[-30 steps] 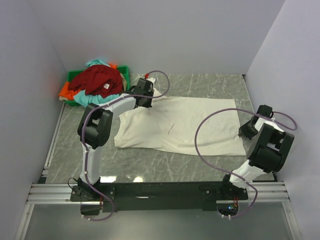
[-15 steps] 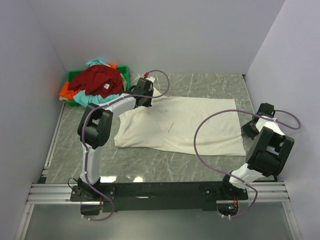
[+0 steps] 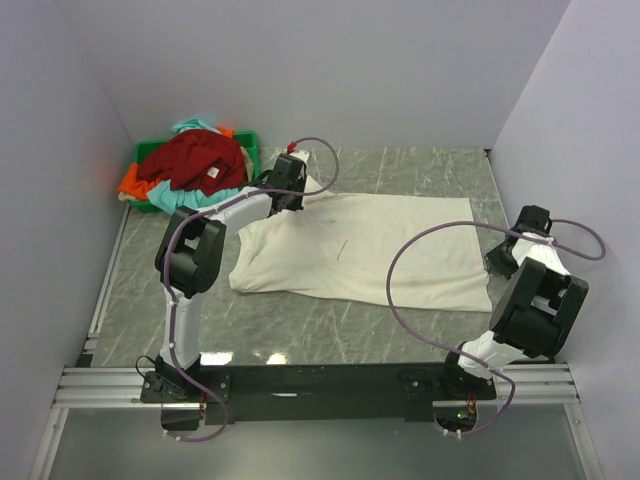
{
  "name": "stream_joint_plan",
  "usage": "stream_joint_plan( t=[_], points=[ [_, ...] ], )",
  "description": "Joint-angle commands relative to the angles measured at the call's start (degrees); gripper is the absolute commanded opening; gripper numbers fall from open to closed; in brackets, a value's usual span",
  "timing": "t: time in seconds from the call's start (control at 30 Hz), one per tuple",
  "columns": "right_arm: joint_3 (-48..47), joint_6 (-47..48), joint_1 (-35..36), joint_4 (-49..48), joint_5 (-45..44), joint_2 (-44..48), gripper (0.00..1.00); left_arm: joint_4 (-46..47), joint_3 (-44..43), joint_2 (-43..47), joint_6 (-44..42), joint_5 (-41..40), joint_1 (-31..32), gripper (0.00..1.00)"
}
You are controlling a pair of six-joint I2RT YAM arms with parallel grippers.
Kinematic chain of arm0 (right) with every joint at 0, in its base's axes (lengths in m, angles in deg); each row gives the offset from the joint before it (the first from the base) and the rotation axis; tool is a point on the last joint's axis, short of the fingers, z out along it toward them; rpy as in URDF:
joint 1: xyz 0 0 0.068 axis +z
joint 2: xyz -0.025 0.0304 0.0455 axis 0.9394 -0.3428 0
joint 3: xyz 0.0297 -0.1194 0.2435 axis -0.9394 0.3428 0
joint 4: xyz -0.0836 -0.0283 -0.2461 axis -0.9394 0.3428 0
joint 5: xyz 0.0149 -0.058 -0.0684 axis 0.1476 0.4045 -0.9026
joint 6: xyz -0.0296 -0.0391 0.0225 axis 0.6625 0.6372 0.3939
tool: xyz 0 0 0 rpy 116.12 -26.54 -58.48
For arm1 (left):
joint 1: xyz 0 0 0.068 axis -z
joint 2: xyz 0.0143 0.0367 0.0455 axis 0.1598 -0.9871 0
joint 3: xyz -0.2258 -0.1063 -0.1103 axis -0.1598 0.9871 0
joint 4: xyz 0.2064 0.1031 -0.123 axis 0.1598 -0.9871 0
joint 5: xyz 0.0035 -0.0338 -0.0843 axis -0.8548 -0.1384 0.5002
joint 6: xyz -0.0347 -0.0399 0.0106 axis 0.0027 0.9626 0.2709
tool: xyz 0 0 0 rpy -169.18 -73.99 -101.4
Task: Fold and stack the t-shirts
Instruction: Fold the tshirt
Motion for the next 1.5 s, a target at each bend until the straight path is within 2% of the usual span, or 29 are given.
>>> stream_joint_plan(
  t=[0.0, 0.43, 0.6, 0.7, 0.73, 0.83, 0.9, 1.0, 1.27, 1.47],
  points=[
    [0.19, -0.14, -0.23, -0.54, -2.16, 2.60, 0.00, 3.06, -0.27, 2.63, -0.32, -2.03, 0.16, 0.00],
    [1.51, -0.05, -0.23, -1.42, -1.98, 1.90, 0.00, 4.82, -0.44, 1.67, 1.26, -2.21, 0.16, 0.00],
    [0.99, -0.40, -0.15, -1.60, -1.46, 1.02, 0.00, 2.72, -3.60, -0.97, 2.40, -2.21, 0.16, 0.01],
    [-0.07, -0.49, -0.23, -1.42, 0.03, 0.23, 0.23, 1.05, -5.97, -2.03, 3.19, -1.95, 0.16, 0.37],
    [-0.33, -0.40, -0.23, -1.16, 0.91, -0.12, 0.36, 0.61, -6.42, -2.20, 3.54, -1.95, 0.16, 0.62],
    [-1.30, -0.58, -0.23, -0.45, 1.53, 0.22, 0.46, -1.24, -8.26, -1.68, 5.21, -1.34, 0.16, 0.85],
    [-1.91, -0.75, -0.14, 0.42, 1.62, 1.01, 0.49, -2.99, -9.23, -0.28, 6.00, -0.90, 0.07, 0.89],
    [-1.39, -0.93, 0.56, 1.21, 1.88, 4.08, 0.51, -6.07, -7.48, 4.02, 9.94, -0.19, -0.37, 0.92],
    [3.87, -4.09, 8.45, 2.27, 4.51, 10.07, 0.51, -14.33, 14.98, 24.30, 17.42, 1.65, -5.37, 0.89],
    [9.06, -7.51, 11.19, 1.13, 8.91, 11.56, 0.50, -25.05, 25.65, 34.77, 23.66, 0.95, -9.85, 0.82]
  ],
)
